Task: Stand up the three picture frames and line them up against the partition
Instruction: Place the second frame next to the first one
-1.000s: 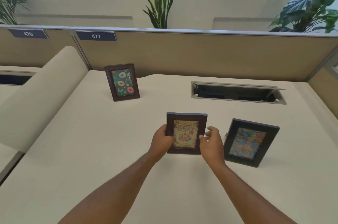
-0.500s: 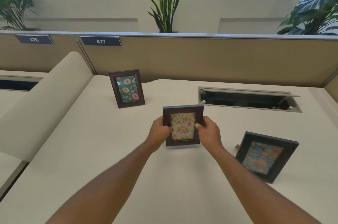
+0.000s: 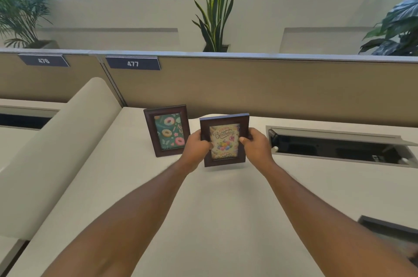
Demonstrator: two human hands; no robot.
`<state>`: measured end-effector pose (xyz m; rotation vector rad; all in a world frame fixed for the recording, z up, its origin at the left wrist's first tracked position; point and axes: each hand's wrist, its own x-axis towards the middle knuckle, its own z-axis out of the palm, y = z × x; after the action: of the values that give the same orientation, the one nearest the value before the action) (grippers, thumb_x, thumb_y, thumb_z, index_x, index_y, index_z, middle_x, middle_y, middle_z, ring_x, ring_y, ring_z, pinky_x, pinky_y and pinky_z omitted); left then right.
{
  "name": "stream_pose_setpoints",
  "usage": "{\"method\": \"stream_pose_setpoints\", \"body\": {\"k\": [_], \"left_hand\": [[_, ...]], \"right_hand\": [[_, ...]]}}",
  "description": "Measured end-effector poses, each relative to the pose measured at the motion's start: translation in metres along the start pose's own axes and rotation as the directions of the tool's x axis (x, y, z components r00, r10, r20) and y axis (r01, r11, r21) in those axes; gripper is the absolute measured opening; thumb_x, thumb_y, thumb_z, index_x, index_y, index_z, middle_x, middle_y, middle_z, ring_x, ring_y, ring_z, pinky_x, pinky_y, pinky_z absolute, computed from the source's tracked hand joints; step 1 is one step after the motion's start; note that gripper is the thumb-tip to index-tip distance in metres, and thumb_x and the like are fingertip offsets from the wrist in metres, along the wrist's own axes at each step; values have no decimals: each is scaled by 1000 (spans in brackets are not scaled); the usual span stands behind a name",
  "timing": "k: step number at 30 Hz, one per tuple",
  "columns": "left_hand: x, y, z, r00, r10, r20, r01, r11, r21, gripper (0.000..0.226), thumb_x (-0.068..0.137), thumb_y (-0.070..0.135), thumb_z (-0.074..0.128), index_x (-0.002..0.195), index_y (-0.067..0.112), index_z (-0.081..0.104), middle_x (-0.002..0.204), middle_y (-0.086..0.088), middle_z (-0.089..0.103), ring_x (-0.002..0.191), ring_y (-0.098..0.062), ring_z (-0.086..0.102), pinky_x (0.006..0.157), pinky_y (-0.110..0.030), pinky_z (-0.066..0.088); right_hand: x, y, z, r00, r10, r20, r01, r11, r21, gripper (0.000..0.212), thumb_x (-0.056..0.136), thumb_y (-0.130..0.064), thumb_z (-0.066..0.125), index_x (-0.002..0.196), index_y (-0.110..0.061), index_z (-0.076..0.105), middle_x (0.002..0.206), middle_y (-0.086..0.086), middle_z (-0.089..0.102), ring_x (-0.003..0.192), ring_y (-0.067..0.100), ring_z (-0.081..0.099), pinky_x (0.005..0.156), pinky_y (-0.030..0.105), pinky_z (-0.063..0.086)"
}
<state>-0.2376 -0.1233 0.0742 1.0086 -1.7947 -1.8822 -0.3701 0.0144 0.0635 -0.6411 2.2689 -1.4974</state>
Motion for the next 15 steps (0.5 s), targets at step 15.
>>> {"method": "stream_pose_setpoints", "body": {"k": [15], "left_hand": [[79,1,-16,997,-16,-80,22,997,70,44,84,-10,54,100,31,60,99,10,70,101,-15,66,77,-31,55]], "right_hand": [[82,5,46,999,48,20,-48,999,8,17,95,-15,57,111,-17,64,104,0,68,96,18,62,64,21,48]]}}
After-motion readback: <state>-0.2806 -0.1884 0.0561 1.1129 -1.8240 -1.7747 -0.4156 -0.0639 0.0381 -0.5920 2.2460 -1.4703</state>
